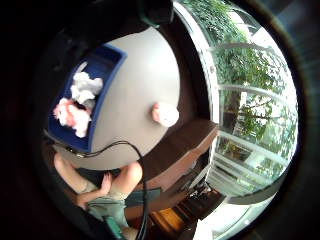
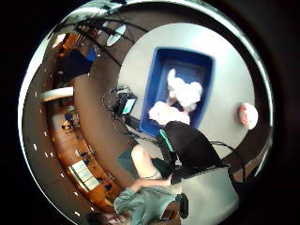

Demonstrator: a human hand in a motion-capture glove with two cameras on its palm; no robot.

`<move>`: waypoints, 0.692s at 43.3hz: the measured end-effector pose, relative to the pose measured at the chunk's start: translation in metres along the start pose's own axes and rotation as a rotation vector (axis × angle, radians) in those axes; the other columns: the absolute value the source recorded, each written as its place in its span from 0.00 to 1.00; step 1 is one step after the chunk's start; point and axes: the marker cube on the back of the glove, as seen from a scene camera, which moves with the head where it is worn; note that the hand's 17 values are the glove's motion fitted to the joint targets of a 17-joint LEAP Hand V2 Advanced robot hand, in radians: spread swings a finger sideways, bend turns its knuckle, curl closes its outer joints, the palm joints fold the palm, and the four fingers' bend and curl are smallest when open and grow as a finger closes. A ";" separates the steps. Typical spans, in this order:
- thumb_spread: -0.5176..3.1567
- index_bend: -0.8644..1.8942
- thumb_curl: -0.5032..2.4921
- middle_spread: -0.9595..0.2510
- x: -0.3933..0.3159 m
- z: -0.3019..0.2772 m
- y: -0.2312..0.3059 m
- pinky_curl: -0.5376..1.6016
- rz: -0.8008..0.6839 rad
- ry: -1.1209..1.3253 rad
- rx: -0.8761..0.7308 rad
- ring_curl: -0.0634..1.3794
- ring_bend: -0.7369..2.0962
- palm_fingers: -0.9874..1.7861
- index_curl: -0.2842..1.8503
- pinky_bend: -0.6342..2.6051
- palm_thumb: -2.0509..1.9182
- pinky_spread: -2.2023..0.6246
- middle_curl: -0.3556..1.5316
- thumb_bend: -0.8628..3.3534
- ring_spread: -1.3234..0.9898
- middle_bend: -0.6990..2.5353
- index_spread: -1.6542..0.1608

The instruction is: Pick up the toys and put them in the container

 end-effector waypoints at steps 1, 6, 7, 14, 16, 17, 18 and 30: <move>0.46 0.32 0.38 0.79 0.016 -0.002 0.007 0.45 0.024 0.000 0.004 0.36 0.36 0.19 0.29 0.53 0.55 0.79 0.41 0.20 0.54 0.23 0.80; 0.47 0.33 0.36 0.80 0.092 0.001 0.026 0.44 0.135 -0.007 0.002 0.34 0.34 0.21 0.27 0.51 0.55 0.79 0.39 0.20 0.56 0.24 0.80; 0.47 0.33 0.36 0.80 0.105 0.004 0.027 0.44 0.150 -0.008 -0.006 0.34 0.34 0.21 0.26 0.51 0.55 0.79 0.38 0.20 0.56 0.24 0.80; 0.48 0.34 0.34 0.80 0.180 0.054 0.023 0.43 0.197 -0.040 -0.067 0.33 0.33 0.23 0.24 0.49 0.55 0.80 0.35 0.20 0.57 0.24 0.80; 0.48 0.34 0.34 0.80 0.198 0.080 0.020 0.43 0.206 -0.066 -0.094 0.33 0.33 0.23 0.24 0.49 0.56 0.80 0.35 0.20 0.57 0.24 0.80; 0.48 0.33 0.34 0.80 0.207 0.094 0.018 0.42 0.210 -0.078 -0.109 0.33 0.33 0.23 0.24 0.49 0.56 0.80 0.34 0.20 0.57 0.24 0.80; 0.48 0.34 0.34 0.80 0.214 0.109 0.015 0.42 0.213 -0.088 -0.124 0.33 0.33 0.23 0.24 0.49 0.56 0.80 0.34 0.20 0.57 0.24 0.80; 0.49 0.34 0.31 0.79 0.260 0.268 -0.010 0.42 0.262 -0.204 -0.250 0.31 0.32 0.25 0.22 0.49 0.56 0.80 0.31 0.20 0.58 0.24 0.79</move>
